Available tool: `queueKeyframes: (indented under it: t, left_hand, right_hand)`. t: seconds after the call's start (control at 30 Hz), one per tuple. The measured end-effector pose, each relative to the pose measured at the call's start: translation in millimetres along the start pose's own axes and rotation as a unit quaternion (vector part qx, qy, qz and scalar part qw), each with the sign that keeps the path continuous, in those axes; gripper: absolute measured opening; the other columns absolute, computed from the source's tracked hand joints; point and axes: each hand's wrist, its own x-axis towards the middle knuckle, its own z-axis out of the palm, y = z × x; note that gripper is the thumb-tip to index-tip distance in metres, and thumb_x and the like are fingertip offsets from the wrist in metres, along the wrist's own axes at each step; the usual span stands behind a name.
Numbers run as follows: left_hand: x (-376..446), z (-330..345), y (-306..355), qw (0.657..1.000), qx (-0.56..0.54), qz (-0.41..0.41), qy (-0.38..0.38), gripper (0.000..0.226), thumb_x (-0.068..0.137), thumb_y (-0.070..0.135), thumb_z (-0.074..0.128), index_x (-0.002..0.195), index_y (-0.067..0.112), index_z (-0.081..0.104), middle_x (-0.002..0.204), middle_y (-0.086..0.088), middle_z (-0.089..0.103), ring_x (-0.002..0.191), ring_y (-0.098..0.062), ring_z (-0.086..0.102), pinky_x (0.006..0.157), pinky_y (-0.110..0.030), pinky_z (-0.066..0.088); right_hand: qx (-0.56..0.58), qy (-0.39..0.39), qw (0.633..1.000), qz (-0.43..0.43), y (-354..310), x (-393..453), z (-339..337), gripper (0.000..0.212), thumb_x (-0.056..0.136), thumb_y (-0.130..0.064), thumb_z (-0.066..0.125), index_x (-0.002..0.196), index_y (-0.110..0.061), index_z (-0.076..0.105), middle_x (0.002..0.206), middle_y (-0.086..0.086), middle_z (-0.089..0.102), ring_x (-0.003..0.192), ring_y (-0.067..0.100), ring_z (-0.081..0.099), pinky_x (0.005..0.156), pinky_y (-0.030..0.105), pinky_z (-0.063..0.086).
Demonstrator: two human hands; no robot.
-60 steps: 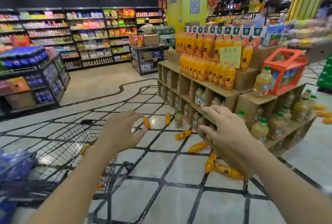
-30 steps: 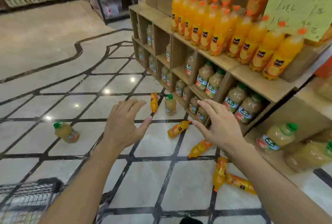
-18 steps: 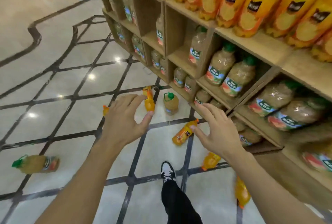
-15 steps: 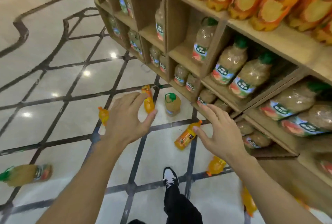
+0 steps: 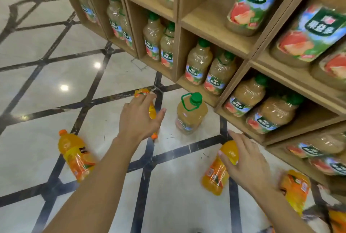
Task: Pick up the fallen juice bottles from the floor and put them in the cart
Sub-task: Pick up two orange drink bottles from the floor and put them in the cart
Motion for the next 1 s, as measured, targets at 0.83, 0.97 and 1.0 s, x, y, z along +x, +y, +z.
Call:
queueKeyframes:
  t: [0.83, 0.97, 1.0]
  left_hand:
    - [107.8, 258.3, -116.1, 0.955, -0.07, -0.28, -0.068, 0.099, 0.085, 0.049, 0.071, 0.153, 0.055, -0.001, 0.148, -0.022, 0.026, 0.118, -0.055, 0.051, 0.094, -0.058, 0.053]
    - [71.2, 230.2, -112.2, 0.957, -0.077, -0.265, -0.091, 0.102, 0.087, 0.047, 0.072, 0.153, 0.055, -0.006, 0.137, -0.02, 0.04, 0.117, -0.049, 0.055, 0.092, -0.053, 0.052]
    - [59.8, 221.9, -110.2, 0.955, -0.087, -0.267, -0.094, 0.106, 0.086, 0.045, 0.074, 0.152, 0.057, -0.007, 0.136, -0.019, 0.042, 0.117, -0.048, 0.055, 0.091, -0.053, 0.052]
  right_hand:
    - [0.101, -0.042, 0.935, 0.337, 65.5, 62.5, 226.5, 0.124, 0.073, -0.039, 0.086, 0.14, -0.071, -0.013, 0.164, 0.001, -0.004, 0.128, 0.049, 0.048, 0.095, 0.057, 0.054]
    - [0.102, -0.067, 0.957, 0.263, 39.6, 61.4, 198.6, 0.119, 0.076, -0.044, 0.081, 0.146, -0.065, -0.013, 0.164, 0.003, 0.005, 0.132, 0.041, 0.048, 0.095, 0.051, 0.054]
    - [0.107, -0.067, 0.961, 0.247, 30.3, 59.5, 187.5, 0.118, 0.077, -0.045, 0.08, 0.146, -0.065, -0.013, 0.164, 0.003, 0.005, 0.133, 0.039, 0.048, 0.095, 0.051, 0.054]
